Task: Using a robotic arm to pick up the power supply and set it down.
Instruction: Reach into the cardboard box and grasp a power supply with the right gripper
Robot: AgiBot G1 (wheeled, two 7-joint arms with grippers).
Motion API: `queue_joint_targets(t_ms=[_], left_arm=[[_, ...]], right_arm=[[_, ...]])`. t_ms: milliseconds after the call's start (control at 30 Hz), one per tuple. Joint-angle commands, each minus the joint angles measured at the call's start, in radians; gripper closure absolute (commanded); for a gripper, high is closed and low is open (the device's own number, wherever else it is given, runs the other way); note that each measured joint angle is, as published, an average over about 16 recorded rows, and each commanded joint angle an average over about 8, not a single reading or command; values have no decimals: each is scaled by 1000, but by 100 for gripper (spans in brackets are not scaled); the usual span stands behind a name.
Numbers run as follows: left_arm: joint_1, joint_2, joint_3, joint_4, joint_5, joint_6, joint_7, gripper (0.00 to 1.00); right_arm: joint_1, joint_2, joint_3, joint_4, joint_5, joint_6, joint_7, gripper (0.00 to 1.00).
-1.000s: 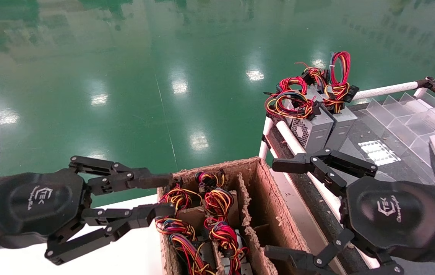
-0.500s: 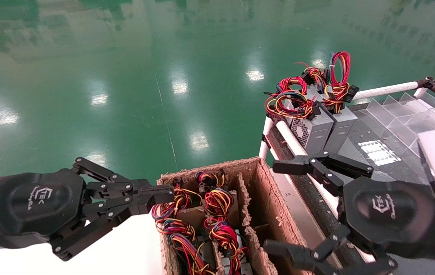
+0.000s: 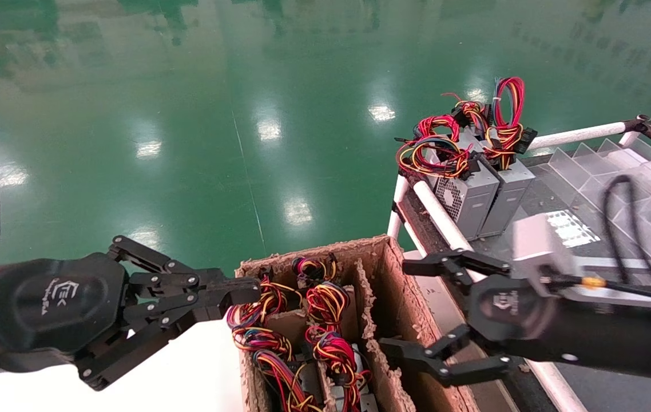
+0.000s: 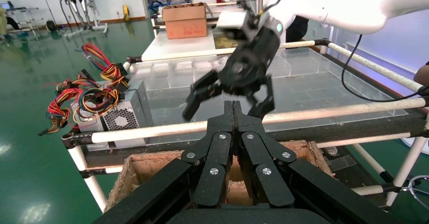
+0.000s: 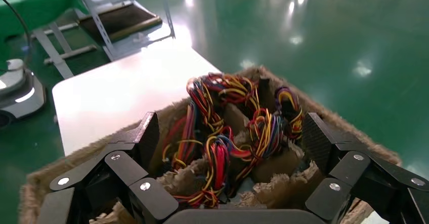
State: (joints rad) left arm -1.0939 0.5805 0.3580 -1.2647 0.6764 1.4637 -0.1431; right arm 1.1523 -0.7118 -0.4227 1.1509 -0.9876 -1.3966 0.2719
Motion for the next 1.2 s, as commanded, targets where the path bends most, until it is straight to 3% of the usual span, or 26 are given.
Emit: queue_joint_targets(t_ms=[33,133,167,400,467,800,1200], left_arm=[[0,0,0,0,0,0,0,0],[0,0,0,0,0,0,0,0],[0,0,0,0,0,0,0,0],[0,0,0,0,0,0,0,0],[0,0,0,0,0,0,0,0],[0,0,0,0,0,0,0,0],[0,0,0,0,0,0,0,0]], right_arm=[[15,-23,-24,-22,-38,8,10,0],[40,-74,-60,-74,-89,6,3,1],[48,-91,-71,-91,-104,5,-2,8],[92,-196,-130,-205,-174,-12,-39,91],[101,-217,-139,-238,-180,-21,-48,100],[125,-279,-164,-371,-201,-56,-118,100],[119,-293,-168,-443,-198,-86,-182,100]])
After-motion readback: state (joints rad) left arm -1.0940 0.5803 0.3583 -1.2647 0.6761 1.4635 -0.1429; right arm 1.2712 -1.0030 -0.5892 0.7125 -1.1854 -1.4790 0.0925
